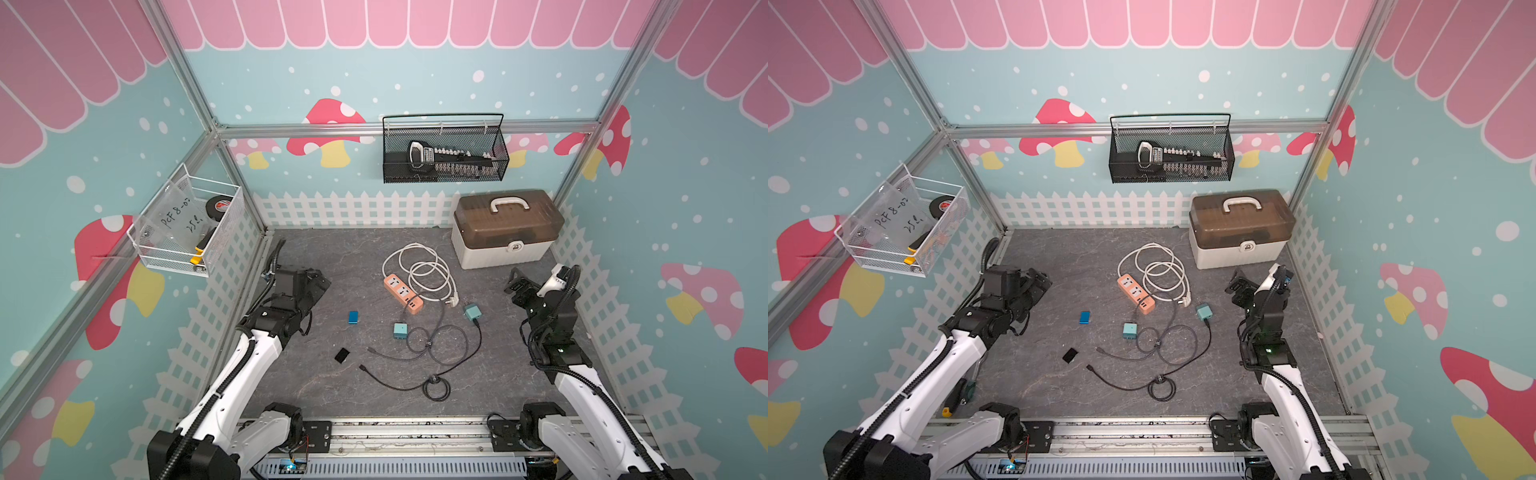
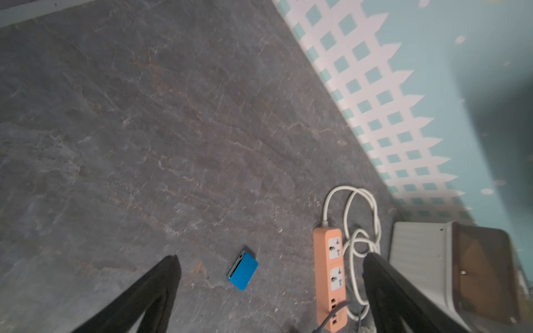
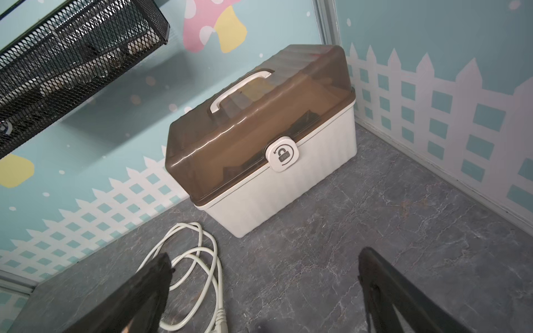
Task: Charge mp3
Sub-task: Pick up the MP3 player from the center of the board.
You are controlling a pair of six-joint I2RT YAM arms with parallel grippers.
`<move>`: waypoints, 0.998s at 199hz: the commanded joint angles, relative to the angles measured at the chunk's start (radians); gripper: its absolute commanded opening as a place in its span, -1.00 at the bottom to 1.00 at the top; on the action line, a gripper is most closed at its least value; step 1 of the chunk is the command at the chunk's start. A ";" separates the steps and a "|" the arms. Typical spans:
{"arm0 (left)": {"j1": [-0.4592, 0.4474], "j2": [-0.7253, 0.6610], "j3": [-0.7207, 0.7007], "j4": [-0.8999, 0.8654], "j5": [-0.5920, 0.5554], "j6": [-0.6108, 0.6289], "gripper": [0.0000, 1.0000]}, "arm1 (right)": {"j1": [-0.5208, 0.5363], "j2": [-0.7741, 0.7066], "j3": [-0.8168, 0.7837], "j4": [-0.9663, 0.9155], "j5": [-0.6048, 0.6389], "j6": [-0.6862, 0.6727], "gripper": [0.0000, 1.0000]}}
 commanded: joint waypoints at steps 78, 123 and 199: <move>-0.169 0.053 -0.066 -0.307 -0.029 -0.186 0.92 | 0.190 0.054 0.155 -0.327 0.175 -0.129 0.99; -0.226 0.045 -0.113 -0.299 -0.004 -0.189 0.87 | 0.232 0.105 0.158 -0.341 0.124 -0.131 0.95; -0.294 -0.018 -0.243 -0.262 0.090 -0.266 0.86 | 0.288 0.154 0.166 -0.343 0.092 -0.148 0.93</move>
